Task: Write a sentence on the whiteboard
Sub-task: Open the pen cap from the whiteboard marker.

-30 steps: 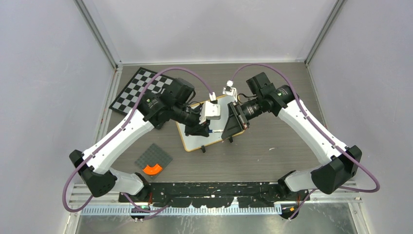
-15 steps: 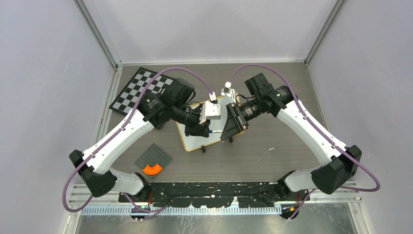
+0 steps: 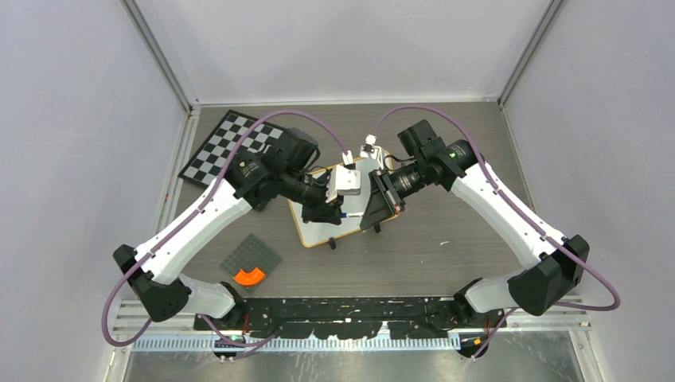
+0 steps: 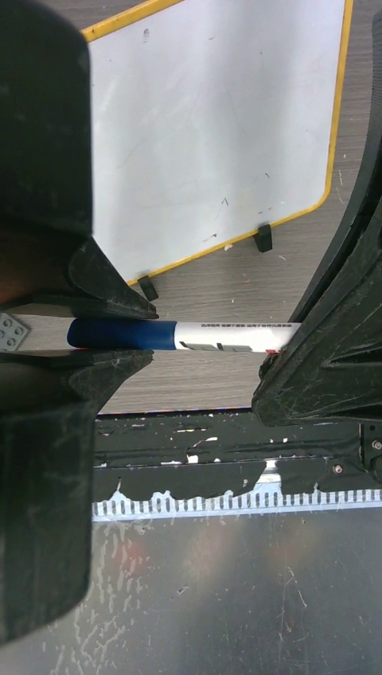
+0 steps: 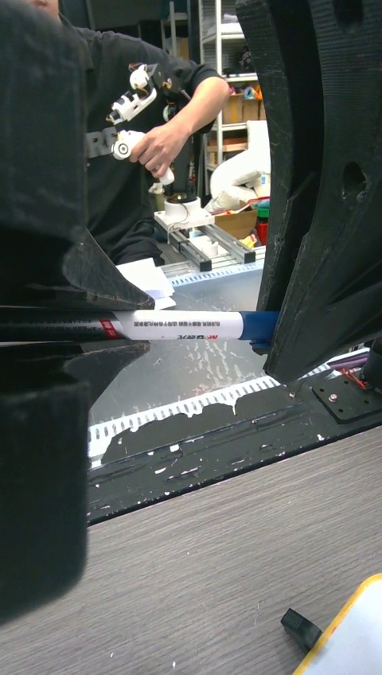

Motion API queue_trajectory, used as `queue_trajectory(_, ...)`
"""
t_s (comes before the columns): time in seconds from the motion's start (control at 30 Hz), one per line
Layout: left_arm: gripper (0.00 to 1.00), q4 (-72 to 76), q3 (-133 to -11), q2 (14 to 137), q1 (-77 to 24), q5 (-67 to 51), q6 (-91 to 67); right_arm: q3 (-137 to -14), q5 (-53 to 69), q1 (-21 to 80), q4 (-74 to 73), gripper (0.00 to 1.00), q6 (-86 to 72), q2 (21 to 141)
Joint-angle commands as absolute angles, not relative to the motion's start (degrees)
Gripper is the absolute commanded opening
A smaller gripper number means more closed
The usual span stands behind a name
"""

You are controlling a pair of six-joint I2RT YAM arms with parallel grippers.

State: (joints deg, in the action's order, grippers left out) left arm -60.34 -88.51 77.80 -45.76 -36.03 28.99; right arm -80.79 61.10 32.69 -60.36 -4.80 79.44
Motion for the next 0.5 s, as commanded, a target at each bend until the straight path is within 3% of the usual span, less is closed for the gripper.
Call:
queue_trajectory(0.0, 0.0, -58.2, -88.6, 77.4, -45.2, -33.6, 30.5, -83.1, 62.9, 33.6, -60.8, 0.0, -4.5, 78.6)
queue_trajectory(0.47, 0.0, -61.8, -75.9, 70.1, -40.6, -30.4, 39.9, -86.3, 60.1, 21.7, -77.8, 0.0, 12.1, 77.4)
